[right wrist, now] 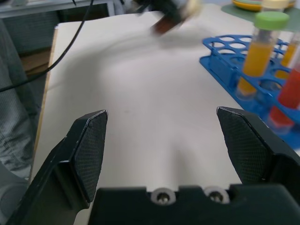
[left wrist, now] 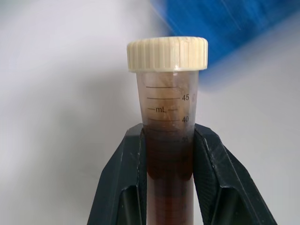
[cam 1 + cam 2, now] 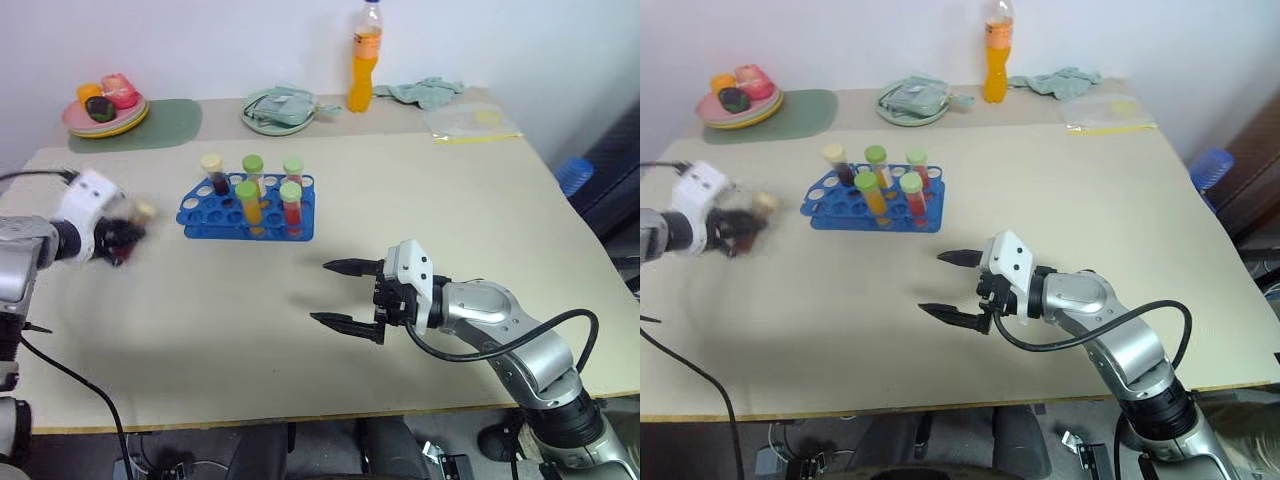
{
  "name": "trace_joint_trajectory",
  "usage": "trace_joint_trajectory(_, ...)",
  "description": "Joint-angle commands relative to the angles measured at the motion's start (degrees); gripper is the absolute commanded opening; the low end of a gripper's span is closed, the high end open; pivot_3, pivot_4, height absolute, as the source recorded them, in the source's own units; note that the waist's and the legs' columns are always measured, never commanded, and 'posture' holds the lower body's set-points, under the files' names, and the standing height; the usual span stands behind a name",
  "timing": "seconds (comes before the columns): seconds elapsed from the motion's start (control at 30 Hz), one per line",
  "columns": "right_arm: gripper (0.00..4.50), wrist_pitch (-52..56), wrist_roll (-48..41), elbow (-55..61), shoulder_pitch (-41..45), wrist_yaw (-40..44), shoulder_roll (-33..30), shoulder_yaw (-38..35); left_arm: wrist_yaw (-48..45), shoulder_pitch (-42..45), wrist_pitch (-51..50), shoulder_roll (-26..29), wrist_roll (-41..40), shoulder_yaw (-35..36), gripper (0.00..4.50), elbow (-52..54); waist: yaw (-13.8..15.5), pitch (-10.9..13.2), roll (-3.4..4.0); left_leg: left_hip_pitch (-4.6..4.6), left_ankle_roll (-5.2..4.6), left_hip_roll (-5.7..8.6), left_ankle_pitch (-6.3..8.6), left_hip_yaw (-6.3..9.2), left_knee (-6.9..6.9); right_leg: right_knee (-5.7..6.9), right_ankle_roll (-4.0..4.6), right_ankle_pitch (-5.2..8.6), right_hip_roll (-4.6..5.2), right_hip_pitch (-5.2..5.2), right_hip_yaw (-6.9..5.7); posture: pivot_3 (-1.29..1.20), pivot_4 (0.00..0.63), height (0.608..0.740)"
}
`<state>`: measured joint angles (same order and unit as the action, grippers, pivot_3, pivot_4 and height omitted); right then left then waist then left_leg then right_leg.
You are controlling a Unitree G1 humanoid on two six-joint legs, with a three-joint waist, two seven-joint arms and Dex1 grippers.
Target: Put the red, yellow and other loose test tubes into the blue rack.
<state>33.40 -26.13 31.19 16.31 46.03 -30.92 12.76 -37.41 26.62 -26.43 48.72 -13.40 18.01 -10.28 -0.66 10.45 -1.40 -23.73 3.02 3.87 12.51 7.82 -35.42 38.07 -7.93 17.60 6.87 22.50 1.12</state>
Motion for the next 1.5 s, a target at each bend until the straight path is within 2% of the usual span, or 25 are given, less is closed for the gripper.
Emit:
trace_joint_trajectory(0.03,4.13,-0.7,-0.8,0.3,0.8,-0.3,0.9,-1.0,11.0,-2.1,8.5,-8.0,-2.5,9.3,0.74,10.9,0.1,-0.1,-0.10,-0.02,0.00,0.00,0.00,0.01,-0.05,0.00,0.00,0.00,0.00,-0.01,-0.01,0.00,0.150,0.740)
trace_joint_trajectory(0.2,4.13,-1.0,-0.4,-1.1,1.8,-0.7,2.1,-0.5,21.9,-5.3,16.5,-22.8,2.5,3.2,0.74,20.7,0.1,-0.1,-0.12,-0.05,-0.01,0.19,0.01,-0.01,-0.19,0.04,-0.02,-0.02,0.01,-0.05,-0.01,0.00,0.150,0.740)
trace_joint_trajectory(0.4,4.13,-1.3,0.3,-1.6,2.2,-1.0,2.4,-0.4,30.1,-6.1,22.1,-33.8,8.9,-5.1,0.74,18.1,-0.1,-0.1,-0.12,-0.05,-0.03,0.22,0.02,-0.08,-0.20,0.06,-0.03,-0.03,-0.03,-0.03,0.01,0.00,0.150,0.740)
trace_joint_trajectory(0.53,4.13,-1.1,0.6,-1.1,1.7,-1.6,2.4,-0.7,33.1,-6.6,24.8,-35.9,11.7,-6.9,0.74,15.3,-0.2,-0.1,-0.11,-0.04,-0.04,0.21,0.03,-0.18,-0.19,0.07,-0.03,-0.03,-0.06,-0.02,0.01,0.00,0.150,0.740)
trace_joint_trajectory(0.73,4.13,-0.7,0.7,-0.3,1.1,-2.7,2.4,-1.2,34.3,-6.5,25.5,-34.8,13.5,-7.5,0.74,11.2,-0.1,-0.1,-0.11,-0.04,-0.04,0.22,0.03,-0.17,-0.21,0.06,-0.03,-0.03,-0.05,-0.04,-0.01,0.00,0.150,0.740)
trace_joint_trajectory(1.17,4.13,-0.9,0.4,-0.4,0.8,-3.5,3.0,-0.9,32.8,-1.4,24.1,-36.9,12.2,-9.7,0.74,3.5,0.0,-0.1,-0.12,-0.04,-0.05,0.23,0.03,-0.16,-0.24,0.06,-0.03,-0.03,-0.05,-0.07,-0.03,0.00,0.150,0.740)
trace_joint_trajectory(1.5,4.13,-0.8,0.4,-0.3,0.6,-3.9,3.1,-1.1,32.6,-1.9,24.2,-38.0,12.3,-10.3,0.74,3.7,0.0,-0.1,-0.12,-0.05,-0.05,0.24,0.03,-0.14,-0.26,0.04,-0.03,-0.03,-0.04,-0.08,-0.03,0.00,0.150,0.740)
